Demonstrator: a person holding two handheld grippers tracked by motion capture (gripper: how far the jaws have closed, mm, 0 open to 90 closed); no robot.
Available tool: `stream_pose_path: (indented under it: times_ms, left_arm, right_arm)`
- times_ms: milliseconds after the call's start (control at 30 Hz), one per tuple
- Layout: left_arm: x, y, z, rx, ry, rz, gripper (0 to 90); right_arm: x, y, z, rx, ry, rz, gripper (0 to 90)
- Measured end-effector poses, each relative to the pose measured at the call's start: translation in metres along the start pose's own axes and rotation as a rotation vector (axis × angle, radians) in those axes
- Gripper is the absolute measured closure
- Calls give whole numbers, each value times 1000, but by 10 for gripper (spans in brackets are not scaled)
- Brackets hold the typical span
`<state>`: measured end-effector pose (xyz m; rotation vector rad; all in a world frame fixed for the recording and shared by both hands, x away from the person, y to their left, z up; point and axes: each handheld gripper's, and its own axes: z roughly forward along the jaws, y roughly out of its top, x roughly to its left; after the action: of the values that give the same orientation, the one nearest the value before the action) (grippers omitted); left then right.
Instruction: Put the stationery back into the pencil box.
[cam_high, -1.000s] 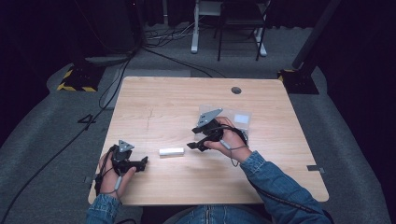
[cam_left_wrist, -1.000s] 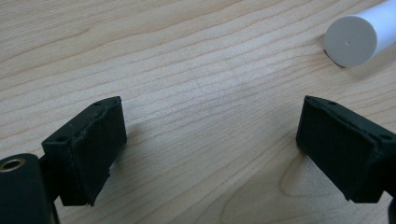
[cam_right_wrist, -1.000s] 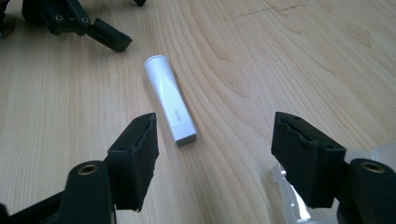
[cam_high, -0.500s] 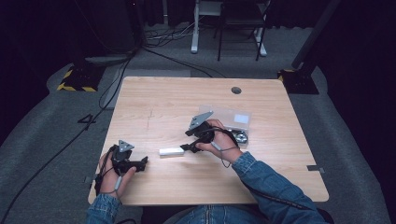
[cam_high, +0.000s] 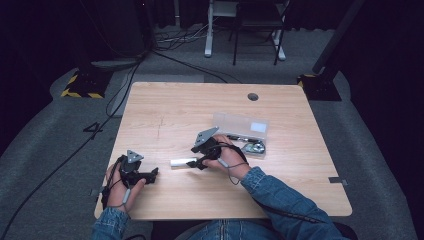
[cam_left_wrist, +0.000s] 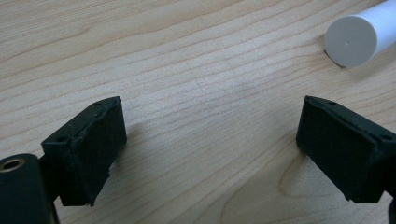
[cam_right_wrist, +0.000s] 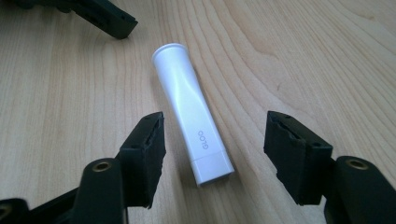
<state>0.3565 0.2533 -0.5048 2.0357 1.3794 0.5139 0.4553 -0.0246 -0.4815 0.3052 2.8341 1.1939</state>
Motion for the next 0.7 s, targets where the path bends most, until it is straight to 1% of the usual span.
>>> stream_pose_path:
  times_ms: [200, 467, 600, 700]
  left_arm:
    - [0, 0, 0, -1, 1, -1, 86]
    - [0, 0, 0, -1, 2, -1, 86]
    - [0, 0, 0, -1, 2, -1, 86]
    - [0, 0, 0, -1, 1, -1, 86]
  right_arm:
    - [2, -1, 6, 0, 9, -15, 436]
    - [5, 0, 10, 10, 15, -45, 524]
    - [6, 0, 14, 20, 29, -63, 546]
    - [5, -1, 16, 28, 28, -73, 554]
